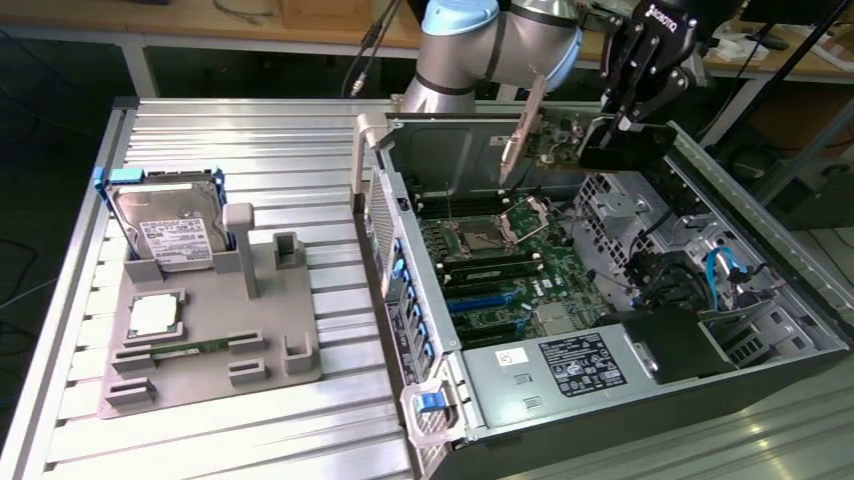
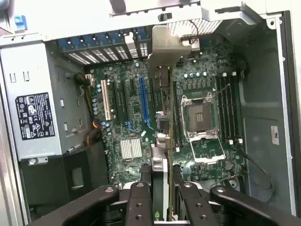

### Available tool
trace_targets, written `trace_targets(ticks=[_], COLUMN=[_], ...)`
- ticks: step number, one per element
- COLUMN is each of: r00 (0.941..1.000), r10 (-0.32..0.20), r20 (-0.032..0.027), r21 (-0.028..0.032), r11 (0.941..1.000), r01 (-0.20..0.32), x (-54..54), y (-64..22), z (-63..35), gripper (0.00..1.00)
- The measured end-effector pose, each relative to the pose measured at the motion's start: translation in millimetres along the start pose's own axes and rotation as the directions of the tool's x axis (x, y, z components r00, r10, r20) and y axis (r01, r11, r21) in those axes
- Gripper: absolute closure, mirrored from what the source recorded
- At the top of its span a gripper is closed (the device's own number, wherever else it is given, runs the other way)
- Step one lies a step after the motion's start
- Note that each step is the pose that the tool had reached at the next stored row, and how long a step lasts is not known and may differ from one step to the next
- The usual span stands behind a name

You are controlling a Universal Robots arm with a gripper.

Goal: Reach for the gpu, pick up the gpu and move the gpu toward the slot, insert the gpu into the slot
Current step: 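Insert the gpu into the slot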

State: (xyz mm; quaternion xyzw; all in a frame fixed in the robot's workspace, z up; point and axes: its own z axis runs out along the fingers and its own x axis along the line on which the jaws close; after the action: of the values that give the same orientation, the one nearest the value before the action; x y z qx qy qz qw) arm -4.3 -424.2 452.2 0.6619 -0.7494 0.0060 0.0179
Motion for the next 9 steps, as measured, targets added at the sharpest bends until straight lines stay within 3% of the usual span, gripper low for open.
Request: trace_targets(ticks=[1, 3, 9], r00=[0.9999, 0.9998, 0.9936], r10=[-0.009, -0.020, -0.113], r20=[-0.0057, -0.0058, -0.0074], r21=[0.0083, 0.0151, 0.0190], r11=[0.9999, 0.9997, 0.9934], r01=[0.009, 0.020, 0.113], x=[0.1, 0.2, 0.0], y=[0.7, 1.1, 1.1], z=[0.6, 1.2, 2.7], gripper=[0.73, 0.73, 0.73])
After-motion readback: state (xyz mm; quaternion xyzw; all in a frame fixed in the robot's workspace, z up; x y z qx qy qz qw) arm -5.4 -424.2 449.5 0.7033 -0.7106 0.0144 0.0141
